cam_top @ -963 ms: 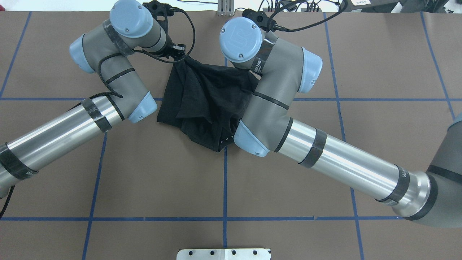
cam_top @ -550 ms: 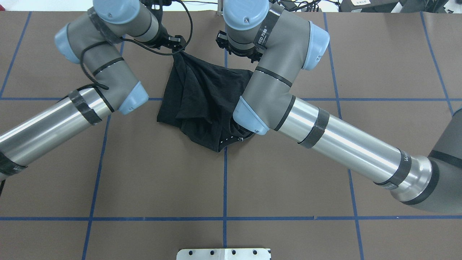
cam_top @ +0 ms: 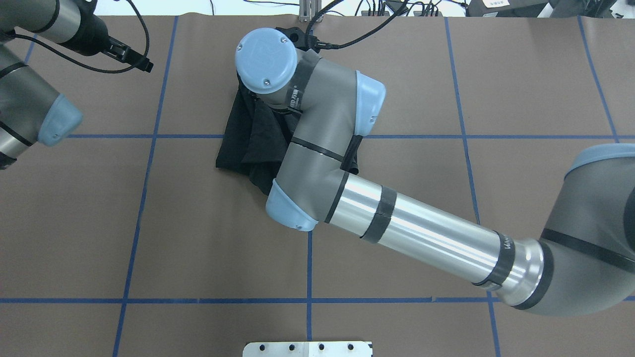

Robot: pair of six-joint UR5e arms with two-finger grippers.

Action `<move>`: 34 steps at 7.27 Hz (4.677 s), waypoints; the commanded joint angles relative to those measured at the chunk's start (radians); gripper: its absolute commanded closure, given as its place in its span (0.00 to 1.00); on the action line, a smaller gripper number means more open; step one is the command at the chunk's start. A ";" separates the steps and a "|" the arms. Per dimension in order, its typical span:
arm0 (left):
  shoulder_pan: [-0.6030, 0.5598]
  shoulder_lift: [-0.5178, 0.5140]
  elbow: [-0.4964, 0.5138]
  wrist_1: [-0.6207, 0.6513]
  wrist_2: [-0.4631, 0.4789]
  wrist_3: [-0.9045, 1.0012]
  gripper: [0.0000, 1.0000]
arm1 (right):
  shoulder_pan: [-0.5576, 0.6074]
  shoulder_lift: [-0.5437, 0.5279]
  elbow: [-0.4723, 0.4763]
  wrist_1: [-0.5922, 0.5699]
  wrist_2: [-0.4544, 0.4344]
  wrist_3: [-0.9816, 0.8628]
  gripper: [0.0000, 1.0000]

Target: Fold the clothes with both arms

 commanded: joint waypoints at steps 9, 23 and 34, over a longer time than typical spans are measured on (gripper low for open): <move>-0.013 0.031 -0.003 -0.016 -0.004 -0.001 0.00 | -0.178 0.322 -0.538 -0.044 -0.231 -0.463 0.17; -0.022 0.037 -0.001 -0.014 -0.004 -0.001 0.00 | -0.218 0.384 -0.709 0.065 -0.275 -0.434 0.34; -0.022 0.043 -0.003 -0.016 -0.004 -0.003 0.00 | -0.131 0.330 -0.451 -0.145 -0.243 -0.551 1.00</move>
